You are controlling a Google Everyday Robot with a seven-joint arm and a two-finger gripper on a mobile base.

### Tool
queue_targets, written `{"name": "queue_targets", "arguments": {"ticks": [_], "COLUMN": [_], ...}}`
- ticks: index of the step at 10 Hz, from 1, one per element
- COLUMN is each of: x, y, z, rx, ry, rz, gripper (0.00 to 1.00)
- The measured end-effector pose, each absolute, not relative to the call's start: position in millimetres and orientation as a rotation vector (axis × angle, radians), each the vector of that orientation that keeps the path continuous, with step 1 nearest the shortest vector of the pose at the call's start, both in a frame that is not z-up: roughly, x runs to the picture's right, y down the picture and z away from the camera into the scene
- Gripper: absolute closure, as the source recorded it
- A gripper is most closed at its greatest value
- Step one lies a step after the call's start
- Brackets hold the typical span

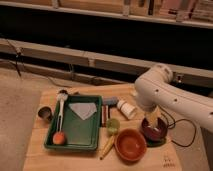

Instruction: Place apple in table surface

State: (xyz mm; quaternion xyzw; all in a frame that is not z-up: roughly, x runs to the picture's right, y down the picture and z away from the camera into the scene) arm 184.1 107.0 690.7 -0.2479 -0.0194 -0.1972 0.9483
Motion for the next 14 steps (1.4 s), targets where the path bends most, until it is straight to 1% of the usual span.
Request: {"name": "queue_targets", "arguments": {"ticks": [3, 8, 10, 12, 14], "x": [148, 134, 117, 99, 80], "y": [87, 100, 96, 84, 81], "z": [711, 703, 719, 739, 740], "rx": [-0.481, -0.44, -0.432, -0.418, -0.412], "ry": [-0.06, -0.11, -0.131, -0.151, -0.167], "rz": [-0.448, -0.514, -0.51, -0.54, -0.592], "gripper": [0.0, 0.0, 0.0, 0.0, 0.0]}}
